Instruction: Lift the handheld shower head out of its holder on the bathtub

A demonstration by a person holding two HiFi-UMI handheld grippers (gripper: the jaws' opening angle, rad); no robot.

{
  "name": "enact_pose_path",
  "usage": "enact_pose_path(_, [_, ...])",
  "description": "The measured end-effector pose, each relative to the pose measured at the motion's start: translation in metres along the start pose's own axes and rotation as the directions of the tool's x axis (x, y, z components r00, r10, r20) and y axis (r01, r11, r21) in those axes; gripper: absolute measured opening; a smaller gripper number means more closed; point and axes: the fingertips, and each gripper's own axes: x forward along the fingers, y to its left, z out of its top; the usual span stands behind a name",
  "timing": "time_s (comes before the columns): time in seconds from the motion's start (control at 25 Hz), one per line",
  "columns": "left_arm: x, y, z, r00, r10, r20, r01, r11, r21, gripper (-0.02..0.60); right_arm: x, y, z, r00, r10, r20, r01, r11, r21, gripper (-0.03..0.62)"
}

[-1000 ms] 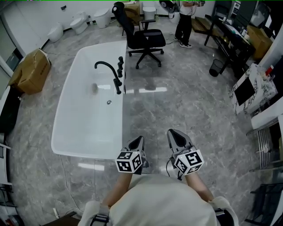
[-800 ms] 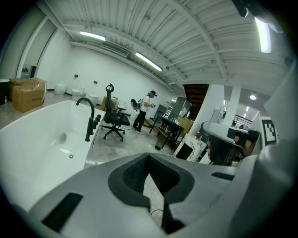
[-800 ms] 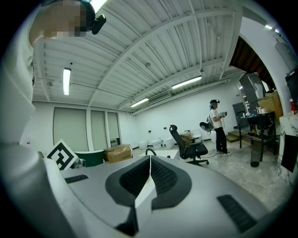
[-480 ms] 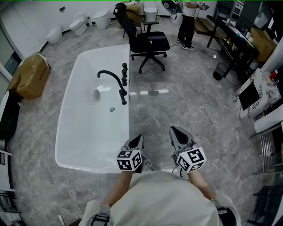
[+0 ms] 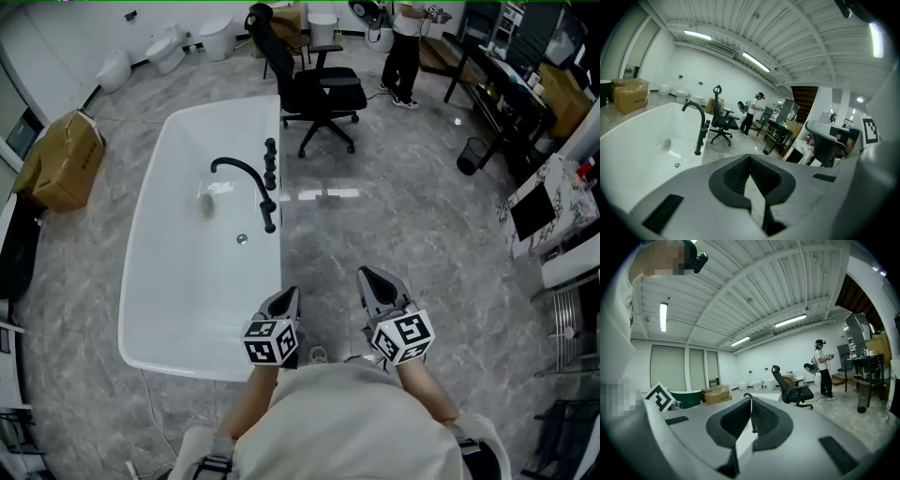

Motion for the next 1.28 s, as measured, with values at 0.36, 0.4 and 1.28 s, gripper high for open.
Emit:
enact_pose_path(0.36, [0.018,0.019,0.003,0.998,0.055,-0.02,-0.056,0.998,-0.036,0.02,0.039,-0.021,-0.004,1.0,0.015,-0.025,-0.015,1.0,0.005,0.02])
enact_pose_path(0.4, [0.02,0.022,0.005,0.998,0.065,-0.019,-0.066,0.997,-0.042,0.02,0.046,-0.025,-0.004,0.999,0.021,-0.029,-0.021,1.0,-0.005,0.02])
enact_pose_path(1.28, [0.094,0.118,0.086,0.898,0.431,0.084,-0.395,0.876,-0.276,0.02,0.269,-0.041,-0.015,0.859,0.471,-0.202,-0.492,0.868,-0.068,0.02])
